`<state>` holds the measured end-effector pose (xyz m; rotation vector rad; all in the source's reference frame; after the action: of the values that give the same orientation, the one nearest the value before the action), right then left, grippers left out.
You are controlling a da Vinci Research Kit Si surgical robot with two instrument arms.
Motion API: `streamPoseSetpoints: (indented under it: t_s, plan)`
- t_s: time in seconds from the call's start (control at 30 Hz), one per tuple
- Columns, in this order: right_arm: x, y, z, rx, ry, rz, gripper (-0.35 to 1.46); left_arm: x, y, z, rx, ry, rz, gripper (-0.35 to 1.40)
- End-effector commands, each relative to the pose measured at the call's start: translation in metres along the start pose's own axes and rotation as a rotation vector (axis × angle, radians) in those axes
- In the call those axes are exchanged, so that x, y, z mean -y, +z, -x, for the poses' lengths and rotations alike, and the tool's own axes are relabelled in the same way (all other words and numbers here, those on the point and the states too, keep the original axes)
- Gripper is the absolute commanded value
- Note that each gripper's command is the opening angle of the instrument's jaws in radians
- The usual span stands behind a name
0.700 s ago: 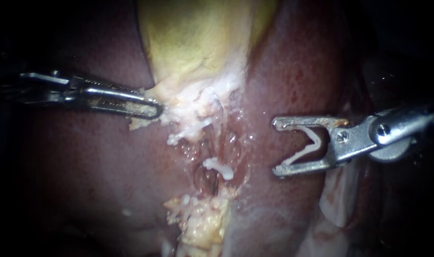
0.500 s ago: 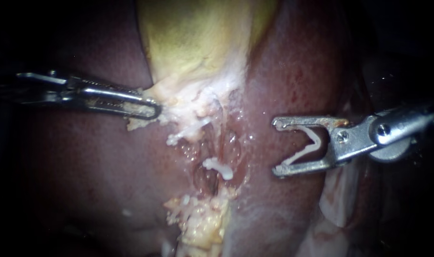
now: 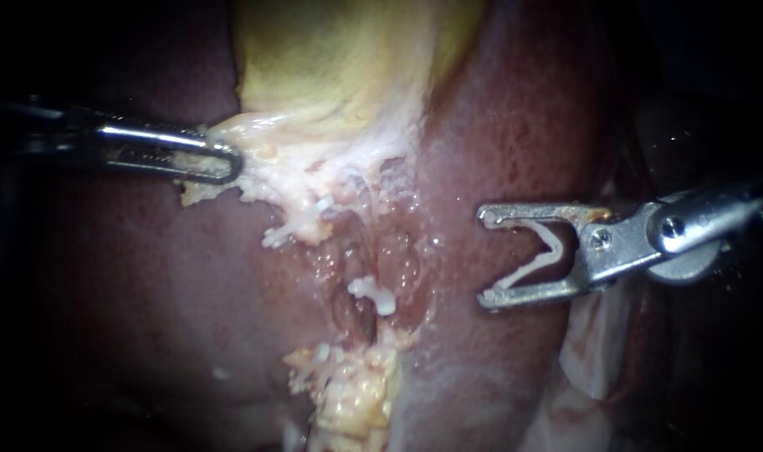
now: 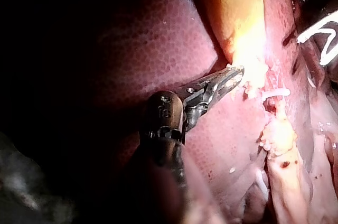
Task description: Clipping second clip right tube
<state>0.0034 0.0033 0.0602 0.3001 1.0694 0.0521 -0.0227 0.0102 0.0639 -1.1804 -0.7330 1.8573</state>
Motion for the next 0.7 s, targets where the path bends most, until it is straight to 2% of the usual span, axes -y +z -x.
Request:
streamPoseSetpoints:
  t_s: [0.03, 0.23, 0.4, 0.7]
  plan:
    - [0.0000, 0.0002, 0.0000, -0.002, 0.000, -0.006, 0.49, 0.0000, 0.0000, 0.0000, 0.000, 0.000, 0.000, -0.35]
    - [0.0001, 0.0019, 0.0003, -0.002, 0.180, -0.014, 0.46, 0.0001, 0.0000, 0.0000, 0.000, 0.001, 0.000, -0.35]
    - [0.0000, 0.0041, 0.0012, -0.011, 0.312, -0.014, 0.46, 0.0001, 0.0000, 0.0000, 0.000, 0.001, 0.000, -0.35]
    - [-0.0006, 0.0083, 0.0028, -0.050, 0.453, -0.017, 0.45, 0.0001, 0.0000, 0.0000, 0.000, 0.001, 0.000, -0.35]
